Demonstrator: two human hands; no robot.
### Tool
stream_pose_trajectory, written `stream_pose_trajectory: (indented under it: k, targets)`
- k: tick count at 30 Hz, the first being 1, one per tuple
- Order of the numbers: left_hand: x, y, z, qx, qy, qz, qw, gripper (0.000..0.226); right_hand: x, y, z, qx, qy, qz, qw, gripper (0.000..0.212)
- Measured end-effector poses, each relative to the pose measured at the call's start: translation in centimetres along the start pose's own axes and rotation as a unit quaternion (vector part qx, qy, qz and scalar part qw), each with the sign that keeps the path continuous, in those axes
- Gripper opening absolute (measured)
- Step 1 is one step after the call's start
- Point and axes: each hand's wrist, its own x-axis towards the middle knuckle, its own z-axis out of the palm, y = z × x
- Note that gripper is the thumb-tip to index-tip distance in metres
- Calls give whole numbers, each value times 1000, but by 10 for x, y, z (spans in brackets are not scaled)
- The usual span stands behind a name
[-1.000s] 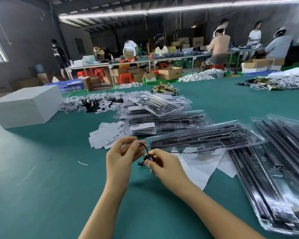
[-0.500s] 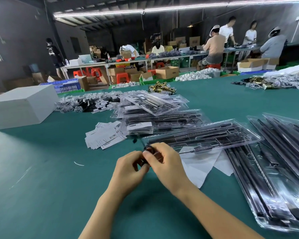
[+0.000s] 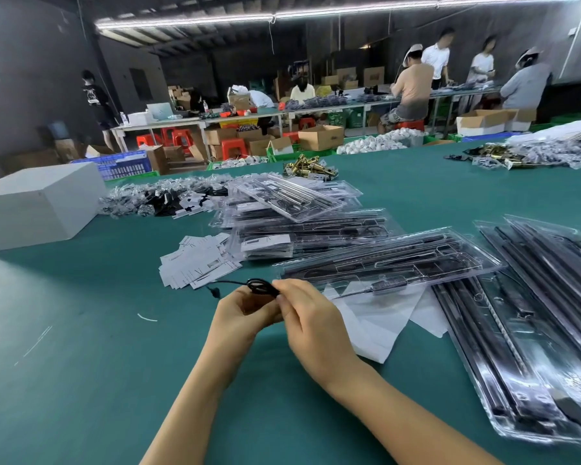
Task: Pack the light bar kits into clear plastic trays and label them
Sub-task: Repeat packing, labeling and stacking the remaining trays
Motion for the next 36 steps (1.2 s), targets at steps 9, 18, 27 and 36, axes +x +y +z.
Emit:
stream_pose_trajectory:
  k: [9,18,27,36]
  targets:
    - [-4,6,14,-47,-26,15,998,12,14,20,-19,-18,7,118,993,16]
    - [1,1,9,387,205,225,870,42,29,30,-48,273,-152,315,896,19]
    - [4,4,8,324,182,255,893,24,29,27,-49,156,-277,220,922,15]
    - [1,8,17,276,147,195,930,26,17,16,-24,141,-163,171,961,30]
